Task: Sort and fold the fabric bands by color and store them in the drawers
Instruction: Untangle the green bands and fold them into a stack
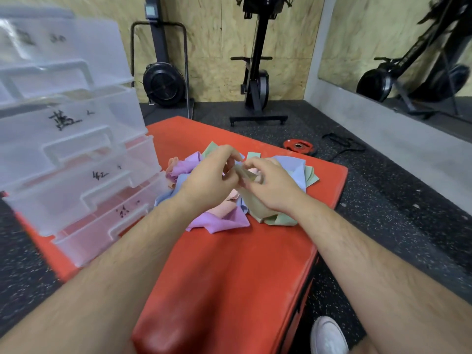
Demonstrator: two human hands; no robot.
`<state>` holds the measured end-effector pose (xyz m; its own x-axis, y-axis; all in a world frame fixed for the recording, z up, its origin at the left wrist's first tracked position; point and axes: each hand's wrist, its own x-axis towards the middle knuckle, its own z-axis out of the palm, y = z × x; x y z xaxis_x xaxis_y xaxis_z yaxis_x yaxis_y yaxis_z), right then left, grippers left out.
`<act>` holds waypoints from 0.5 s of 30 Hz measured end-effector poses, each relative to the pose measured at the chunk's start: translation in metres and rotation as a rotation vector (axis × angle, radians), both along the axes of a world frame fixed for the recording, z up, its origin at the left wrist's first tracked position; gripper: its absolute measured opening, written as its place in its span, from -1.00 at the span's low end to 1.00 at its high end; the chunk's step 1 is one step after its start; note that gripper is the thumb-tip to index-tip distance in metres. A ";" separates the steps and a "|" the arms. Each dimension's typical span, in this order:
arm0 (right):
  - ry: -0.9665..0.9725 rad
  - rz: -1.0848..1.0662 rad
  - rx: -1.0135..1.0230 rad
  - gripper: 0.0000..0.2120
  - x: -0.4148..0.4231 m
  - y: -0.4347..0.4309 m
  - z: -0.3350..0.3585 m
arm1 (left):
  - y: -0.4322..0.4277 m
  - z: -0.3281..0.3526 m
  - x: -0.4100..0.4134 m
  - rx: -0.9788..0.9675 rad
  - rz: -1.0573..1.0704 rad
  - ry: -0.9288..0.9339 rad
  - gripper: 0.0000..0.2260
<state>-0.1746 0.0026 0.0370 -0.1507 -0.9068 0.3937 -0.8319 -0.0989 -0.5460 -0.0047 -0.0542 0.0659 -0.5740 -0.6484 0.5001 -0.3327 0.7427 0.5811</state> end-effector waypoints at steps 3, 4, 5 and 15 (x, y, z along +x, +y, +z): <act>-0.154 0.047 -0.070 -0.95 0.014 0.000 0.012 | -0.001 0.009 0.008 -0.048 0.033 0.127 -0.84; -0.188 0.063 -0.090 -0.96 0.019 0.000 0.014 | -0.001 0.010 0.011 -0.061 0.033 0.148 -0.83; -0.201 0.074 -0.108 -0.95 0.023 -0.001 0.017 | -0.001 0.012 0.014 -0.065 0.029 0.153 -0.82; -0.135 0.055 -0.079 -0.98 0.039 -0.006 0.024 | 0.002 0.029 0.037 0.073 0.157 0.296 -0.95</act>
<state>-0.1352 -0.0030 0.0614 -0.1575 -0.8824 0.4434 -0.7438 -0.1893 -0.6410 0.0325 -0.0522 0.0947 -0.3015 -0.7574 0.5792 -0.2487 0.6489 0.7191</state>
